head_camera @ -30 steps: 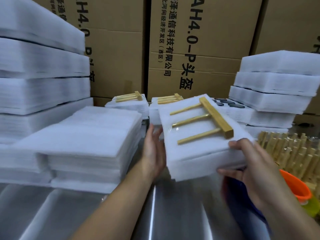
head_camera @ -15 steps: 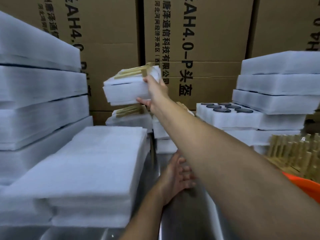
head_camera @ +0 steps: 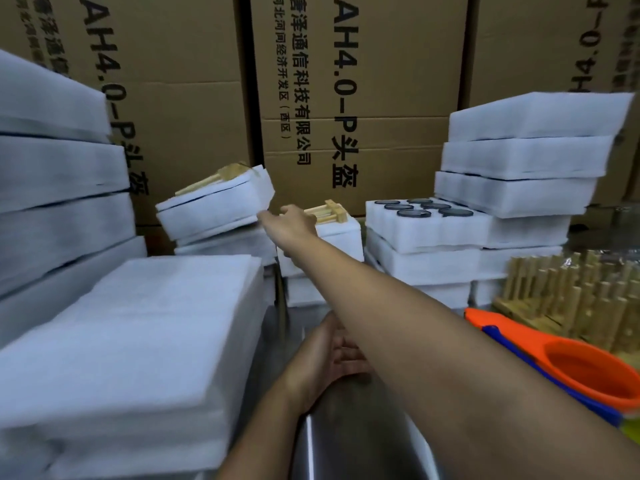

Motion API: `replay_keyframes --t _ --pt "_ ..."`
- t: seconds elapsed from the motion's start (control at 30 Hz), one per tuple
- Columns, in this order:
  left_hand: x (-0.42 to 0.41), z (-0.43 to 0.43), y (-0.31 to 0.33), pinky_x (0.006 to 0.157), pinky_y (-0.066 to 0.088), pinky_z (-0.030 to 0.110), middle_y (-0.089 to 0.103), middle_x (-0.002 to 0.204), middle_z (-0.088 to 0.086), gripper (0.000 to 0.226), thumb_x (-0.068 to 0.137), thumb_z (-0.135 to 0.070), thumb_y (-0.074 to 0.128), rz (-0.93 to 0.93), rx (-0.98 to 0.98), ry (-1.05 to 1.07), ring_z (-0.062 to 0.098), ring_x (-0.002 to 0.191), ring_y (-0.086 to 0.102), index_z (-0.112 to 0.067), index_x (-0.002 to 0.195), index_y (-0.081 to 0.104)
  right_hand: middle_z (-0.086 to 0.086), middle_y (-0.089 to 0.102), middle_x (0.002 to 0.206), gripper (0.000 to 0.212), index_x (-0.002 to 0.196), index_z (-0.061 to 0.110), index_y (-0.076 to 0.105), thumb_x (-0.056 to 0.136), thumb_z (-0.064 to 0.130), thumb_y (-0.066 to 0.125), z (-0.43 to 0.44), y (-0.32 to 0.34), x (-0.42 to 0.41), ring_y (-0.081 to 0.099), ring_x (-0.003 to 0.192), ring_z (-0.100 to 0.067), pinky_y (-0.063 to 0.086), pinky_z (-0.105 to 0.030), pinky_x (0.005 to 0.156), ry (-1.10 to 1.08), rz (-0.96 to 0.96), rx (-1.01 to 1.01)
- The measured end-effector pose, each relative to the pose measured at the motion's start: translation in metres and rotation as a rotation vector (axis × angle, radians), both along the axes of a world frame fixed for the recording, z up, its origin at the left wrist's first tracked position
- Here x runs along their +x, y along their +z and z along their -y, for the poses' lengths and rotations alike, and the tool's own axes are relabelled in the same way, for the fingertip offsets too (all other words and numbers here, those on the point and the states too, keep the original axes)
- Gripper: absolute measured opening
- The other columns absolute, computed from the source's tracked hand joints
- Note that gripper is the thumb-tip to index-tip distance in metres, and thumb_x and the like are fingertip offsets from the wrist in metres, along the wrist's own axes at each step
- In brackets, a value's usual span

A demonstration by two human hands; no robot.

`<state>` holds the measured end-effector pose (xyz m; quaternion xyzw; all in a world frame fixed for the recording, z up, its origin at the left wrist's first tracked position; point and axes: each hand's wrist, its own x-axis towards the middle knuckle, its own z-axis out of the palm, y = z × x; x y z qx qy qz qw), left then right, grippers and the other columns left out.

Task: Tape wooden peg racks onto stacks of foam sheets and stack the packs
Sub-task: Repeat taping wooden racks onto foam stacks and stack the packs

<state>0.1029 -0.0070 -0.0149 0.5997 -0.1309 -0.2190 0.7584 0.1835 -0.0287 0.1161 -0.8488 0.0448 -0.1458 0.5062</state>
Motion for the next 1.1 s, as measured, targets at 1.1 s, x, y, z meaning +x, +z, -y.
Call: replay_keyframes --t 1.1 --pt "-0.005 -0.003 0.006 0.074 0.055 0.039 0.060 0.086 0.016 0.039 0.095 -0.034 0.047 -0.029 -0.049 0.025 0.023 0.079 0.060 -0.002 0.114 0.058 -0.022 0.041 0.125 0.053 0.126 0.015 0.048 0.075 0.022 0.064 0.181 -0.003 -0.042 0.033 0.116 -0.038 0.021 -0.042 0.107 -0.640 0.197 -0.902"
